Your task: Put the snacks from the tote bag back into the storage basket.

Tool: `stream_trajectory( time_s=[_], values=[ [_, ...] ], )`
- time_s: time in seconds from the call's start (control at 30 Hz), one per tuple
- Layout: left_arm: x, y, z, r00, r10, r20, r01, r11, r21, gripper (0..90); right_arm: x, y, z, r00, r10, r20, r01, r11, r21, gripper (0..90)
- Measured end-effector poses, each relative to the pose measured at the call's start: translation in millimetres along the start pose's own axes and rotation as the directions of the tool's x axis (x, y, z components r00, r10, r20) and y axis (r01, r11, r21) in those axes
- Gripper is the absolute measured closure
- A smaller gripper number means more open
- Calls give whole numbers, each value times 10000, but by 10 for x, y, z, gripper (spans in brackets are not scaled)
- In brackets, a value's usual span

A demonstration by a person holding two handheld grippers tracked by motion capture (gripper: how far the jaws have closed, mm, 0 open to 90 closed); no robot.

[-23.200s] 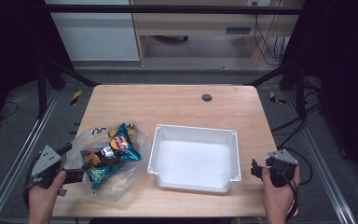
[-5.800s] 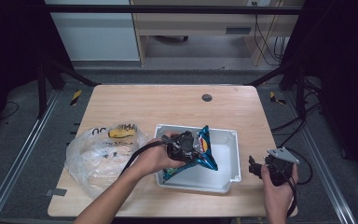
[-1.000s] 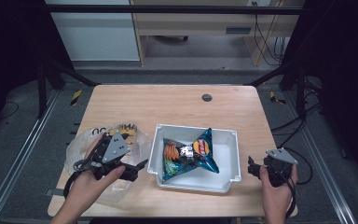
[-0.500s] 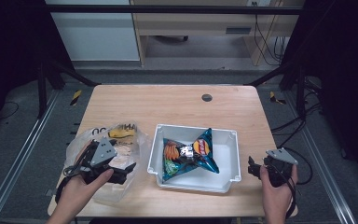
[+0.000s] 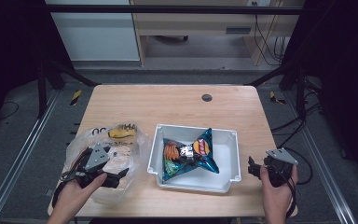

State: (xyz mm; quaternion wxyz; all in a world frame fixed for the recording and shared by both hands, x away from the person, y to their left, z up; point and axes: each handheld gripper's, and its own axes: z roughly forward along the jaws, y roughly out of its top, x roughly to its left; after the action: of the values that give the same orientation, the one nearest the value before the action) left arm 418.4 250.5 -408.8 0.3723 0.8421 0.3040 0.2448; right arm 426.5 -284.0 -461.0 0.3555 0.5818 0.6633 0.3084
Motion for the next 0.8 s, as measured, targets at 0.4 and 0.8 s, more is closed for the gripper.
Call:
stream_trajectory(
  time_s=[0.4,0.8],
  values=[
    [148,-223,33,9974,-660,-291,659,9978,-15,41,-3,-3,1,10000,-2,27,2,10000,18,56],
    [331,-488,52,9910,-1180,-638,1197,9925,238,44,0,-6,2,10000,-7,33,7,10000,47,56]
  ],
)
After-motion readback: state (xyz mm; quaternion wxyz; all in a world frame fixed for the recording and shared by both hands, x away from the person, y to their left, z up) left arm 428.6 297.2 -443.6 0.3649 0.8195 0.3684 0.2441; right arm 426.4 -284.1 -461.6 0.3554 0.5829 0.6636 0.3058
